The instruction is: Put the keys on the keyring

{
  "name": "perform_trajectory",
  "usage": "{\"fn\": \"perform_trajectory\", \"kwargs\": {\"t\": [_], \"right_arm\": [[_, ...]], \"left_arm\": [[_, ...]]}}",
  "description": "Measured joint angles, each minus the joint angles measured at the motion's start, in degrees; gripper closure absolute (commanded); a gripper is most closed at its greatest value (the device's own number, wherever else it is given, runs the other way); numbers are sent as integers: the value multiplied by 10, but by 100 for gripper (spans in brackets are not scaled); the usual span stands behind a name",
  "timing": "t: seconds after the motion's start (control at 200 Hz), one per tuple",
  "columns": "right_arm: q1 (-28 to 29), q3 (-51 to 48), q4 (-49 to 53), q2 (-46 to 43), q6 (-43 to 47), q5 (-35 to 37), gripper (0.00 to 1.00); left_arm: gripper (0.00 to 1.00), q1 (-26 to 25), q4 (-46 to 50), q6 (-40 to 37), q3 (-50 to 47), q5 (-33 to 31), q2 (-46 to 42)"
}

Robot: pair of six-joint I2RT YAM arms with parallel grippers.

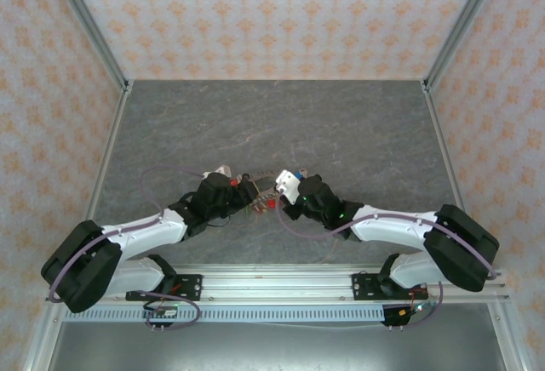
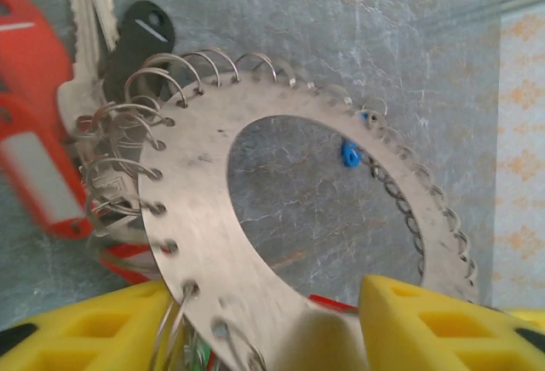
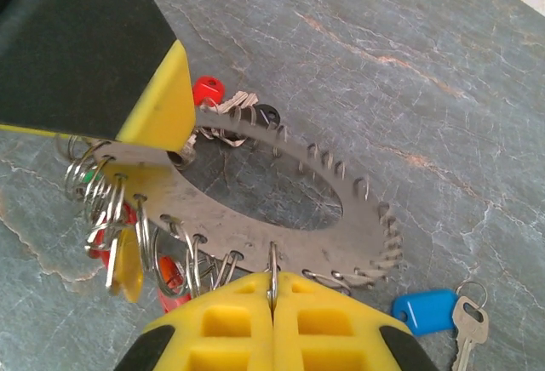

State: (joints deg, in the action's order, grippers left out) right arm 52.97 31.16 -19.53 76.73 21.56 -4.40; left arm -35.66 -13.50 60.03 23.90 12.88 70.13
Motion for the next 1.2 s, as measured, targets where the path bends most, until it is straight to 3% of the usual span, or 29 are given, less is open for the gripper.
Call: {"fn": "perform_trajectory", "kwargs": {"t": [0.155, 0.28, 0.44, 0.606, 0.741, 0.921, 1.201], "right_arm": [[0, 0, -15, 20, -10, 17, 100], [0, -2, -30, 26, -14, 54, 100], [11, -2, -39, 27, 19, 110, 100], [69, -2, -78, 62, 121, 164, 100], [105, -19, -111, 100, 177, 167, 100], [70, -39, -112, 54, 155, 78, 100], [-77, -38, -61, -84, 71, -198, 100]], "left_arm": [[21, -1, 3, 0, 0, -16, -6], [14, -2, 48, -1, -9, -33, -18], [11, -2, 120, -6, -12, -80, -91], [9, -2, 203, -25, 1, -156, -181], [9, -2, 245, -43, 16, -207, -226], [9, -2, 260, -85, 19, -239, -259], [9, -2, 230, -200, 32, -232, -279]]}}
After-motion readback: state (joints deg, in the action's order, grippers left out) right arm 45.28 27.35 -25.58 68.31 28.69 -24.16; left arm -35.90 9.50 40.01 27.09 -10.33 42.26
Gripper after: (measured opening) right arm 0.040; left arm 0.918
